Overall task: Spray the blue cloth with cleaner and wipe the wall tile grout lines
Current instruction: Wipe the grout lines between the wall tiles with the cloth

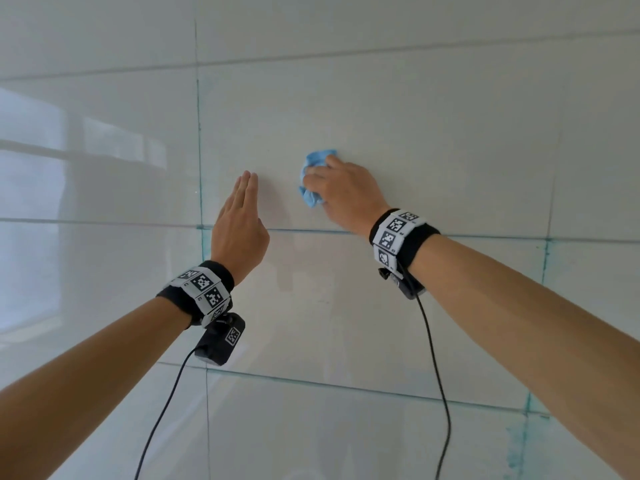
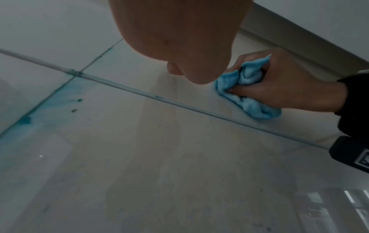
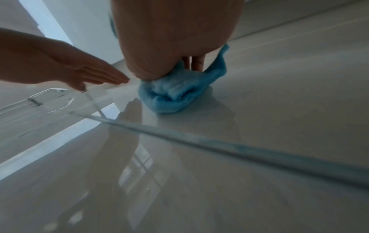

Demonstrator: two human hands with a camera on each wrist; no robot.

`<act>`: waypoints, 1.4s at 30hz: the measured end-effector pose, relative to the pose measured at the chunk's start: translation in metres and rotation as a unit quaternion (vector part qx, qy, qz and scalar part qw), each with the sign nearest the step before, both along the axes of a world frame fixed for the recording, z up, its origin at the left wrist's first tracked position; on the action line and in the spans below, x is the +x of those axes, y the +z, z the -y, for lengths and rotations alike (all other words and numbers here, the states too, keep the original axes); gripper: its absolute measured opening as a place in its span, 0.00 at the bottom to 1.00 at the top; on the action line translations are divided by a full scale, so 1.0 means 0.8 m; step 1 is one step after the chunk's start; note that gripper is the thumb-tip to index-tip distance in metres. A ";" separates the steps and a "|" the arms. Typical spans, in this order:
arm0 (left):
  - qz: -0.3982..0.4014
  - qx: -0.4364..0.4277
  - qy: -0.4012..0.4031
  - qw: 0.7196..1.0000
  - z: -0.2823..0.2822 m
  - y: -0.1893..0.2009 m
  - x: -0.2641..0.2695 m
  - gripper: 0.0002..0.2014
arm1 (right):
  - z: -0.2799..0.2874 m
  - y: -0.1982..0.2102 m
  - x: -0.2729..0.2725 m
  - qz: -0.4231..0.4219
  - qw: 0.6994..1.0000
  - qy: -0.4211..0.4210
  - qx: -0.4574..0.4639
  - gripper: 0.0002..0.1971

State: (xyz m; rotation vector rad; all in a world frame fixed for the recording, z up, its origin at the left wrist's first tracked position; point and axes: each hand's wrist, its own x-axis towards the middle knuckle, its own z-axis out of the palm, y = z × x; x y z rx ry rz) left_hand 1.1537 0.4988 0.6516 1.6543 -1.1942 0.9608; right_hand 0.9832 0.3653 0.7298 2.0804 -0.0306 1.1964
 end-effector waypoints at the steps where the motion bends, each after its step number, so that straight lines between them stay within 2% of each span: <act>1: 0.000 0.001 0.000 1.000 -0.005 -0.001 0.005 0.40 | -0.004 0.008 0.004 0.037 0.999 0.006 0.015 0.15; 4: -0.006 0.008 0.003 1.000 -0.023 -0.007 0.024 0.40 | -0.016 0.018 0.028 0.133 0.989 0.025 0.058 0.15; 8: -0.011 0.019 -0.002 1.000 -0.056 -0.015 0.061 0.41 | -0.034 -0.012 0.072 0.187 0.979 0.027 0.071 0.16; 12: -0.002 0.030 -0.015 0.999 -0.091 -0.023 0.104 0.41 | -0.066 -0.072 0.123 0.098 0.994 0.009 0.042 0.16; 15: -0.001 0.050 -0.032 0.998 -0.113 -0.031 0.134 0.41 | -0.078 -0.089 0.146 0.022 1.000 -0.012 0.010 0.17; 16: 0.004 0.055 -0.039 0.998 -0.118 -0.032 0.143 0.42 | -0.081 -0.081 0.146 0.021 1.000 -0.022 0.005 0.17; 18: 0.013 0.058 -0.041 0.997 -0.119 -0.035 0.152 0.42 | -0.078 -0.052 0.128 0.060 0.995 -0.037 0.063 0.17; 20: -0.002 0.060 -0.045 0.997 -0.122 -0.027 0.183 0.41 | -0.083 -0.011 0.124 0.168 0.975 -0.069 0.129 0.19; 22: -0.019 0.064 -0.032 0.997 -0.115 -0.026 0.190 0.42 | -0.084 0.017 0.109 0.225 0.957 -0.087 0.160 0.17; 27: -0.026 0.062 -0.024 0.997 -0.109 -0.011 0.215 0.42 | -0.091 0.070 0.138 0.203 0.963 -0.091 0.155 0.12; 31: 0.003 0.054 0.005 0.999 -0.108 0.014 0.219 0.40 | -0.092 0.120 0.167 0.155 0.973 -0.081 0.149 0.11; 36: 0.001 0.046 0.030 0.998 -0.101 0.055 0.228 0.39 | -0.102 0.148 0.195 0.111 0.983 -0.071 0.128 0.13; 39: 0.020 0.041 0.023 0.999 -0.096 0.064 0.240 0.38 | -0.113 0.165 0.200 0.098 0.985 -0.078 0.123 0.09; 42: 0.057 0.047 0.013 0.997 -0.096 0.061 0.260 0.37 | -0.124 0.183 0.208 0.092 0.986 -0.078 0.118 0.10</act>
